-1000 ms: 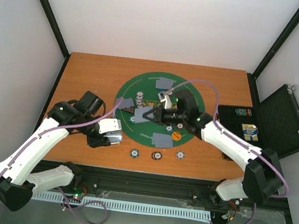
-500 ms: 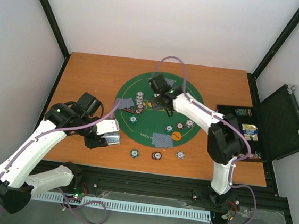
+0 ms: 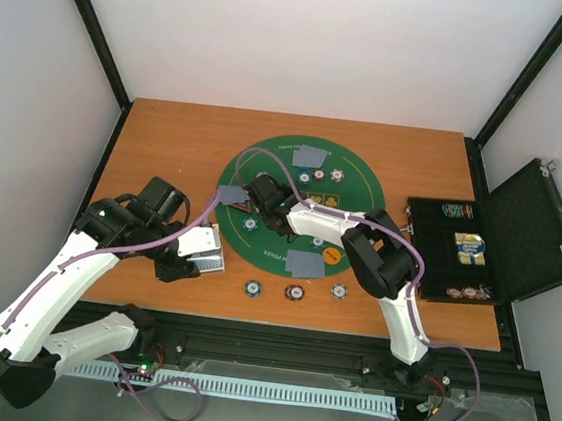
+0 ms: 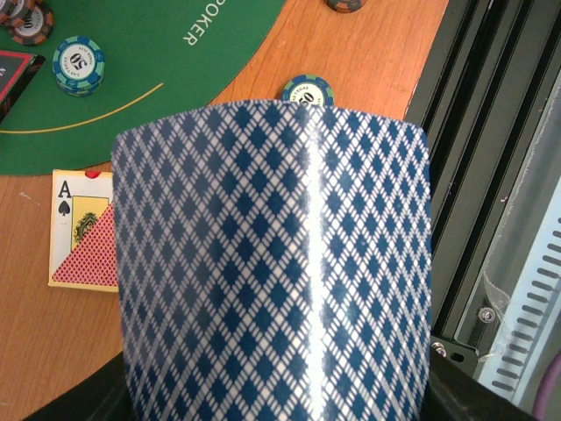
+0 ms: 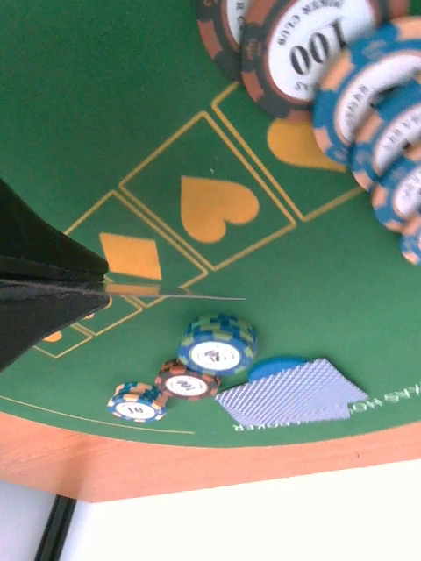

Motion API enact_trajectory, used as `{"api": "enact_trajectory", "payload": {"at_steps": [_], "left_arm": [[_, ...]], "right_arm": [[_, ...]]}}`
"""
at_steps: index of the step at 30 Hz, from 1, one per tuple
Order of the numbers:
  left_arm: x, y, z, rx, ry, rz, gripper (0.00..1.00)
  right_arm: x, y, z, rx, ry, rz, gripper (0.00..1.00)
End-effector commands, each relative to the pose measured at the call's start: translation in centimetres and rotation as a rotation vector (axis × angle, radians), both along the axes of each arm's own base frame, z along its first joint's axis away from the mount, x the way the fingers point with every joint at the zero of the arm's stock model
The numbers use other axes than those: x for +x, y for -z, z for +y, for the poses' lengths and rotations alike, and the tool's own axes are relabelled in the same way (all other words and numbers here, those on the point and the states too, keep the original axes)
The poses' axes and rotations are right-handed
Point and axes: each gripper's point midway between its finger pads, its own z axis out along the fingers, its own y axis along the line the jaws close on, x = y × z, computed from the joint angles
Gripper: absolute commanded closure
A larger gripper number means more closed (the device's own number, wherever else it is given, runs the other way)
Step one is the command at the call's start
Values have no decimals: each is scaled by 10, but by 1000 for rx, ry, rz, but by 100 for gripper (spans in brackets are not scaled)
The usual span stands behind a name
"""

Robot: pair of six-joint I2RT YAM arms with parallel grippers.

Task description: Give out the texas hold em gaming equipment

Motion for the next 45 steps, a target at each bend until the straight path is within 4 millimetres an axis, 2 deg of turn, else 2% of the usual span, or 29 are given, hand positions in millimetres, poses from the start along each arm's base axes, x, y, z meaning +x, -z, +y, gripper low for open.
{"api": "enact_trajectory", "payload": {"at_steps": [1,3,4,6,8,12,14,18,21,24,26,29,34,38,43,45], "left_arm": [[-3,-3,0,-7,2,1,80],[-3,-2,0,-1,4,1,80],[-2,-1,0,0,3,1,80],[-1,0,-1,-1,4,3,80],[1,0,-3,-5,8,7,80],[4,0,-6,-12,12,14,80],[5,0,-8,-15,15,16,80],[8,-2,-12,-25,20,19,80],[9,-4,-14,-32,19,24,80],[10,-3,-15,-36,18,24,80],[12,-2,-16,-36,15,25,80],[14,-2,-17,-40,12,22,80],[16,-2,-19,-47,8,24,80],[17,-1,-20,-47,13,24,80],[18,-2,-20,-47,17,12,79],[17,-2,-19,-45,18,12,80]], "right_arm": [[8,17,4,-83,-51,-43,97],[7,22,7,-68,-56,-18,94],[5,25,9,-52,-60,1,90],[-2,27,13,-13,-67,40,80],[-8,26,13,20,-63,69,65],[-24,20,7,68,-55,113,45],[-31,12,2,106,-45,120,35],[-45,-6,-6,206,-16,134,26],[-52,-31,-13,349,46,147,18],[-61,-62,-18,586,149,177,9],[-74,-85,-16,782,194,233,5],[-105,-107,0,1079,212,408,3],[-174,-129,33,1443,172,814,0],[-217,-147,42,1612,105,965,0],[-250,-159,57,1672,54,1092,2],[-258,-158,64,1666,48,1134,2]]}}
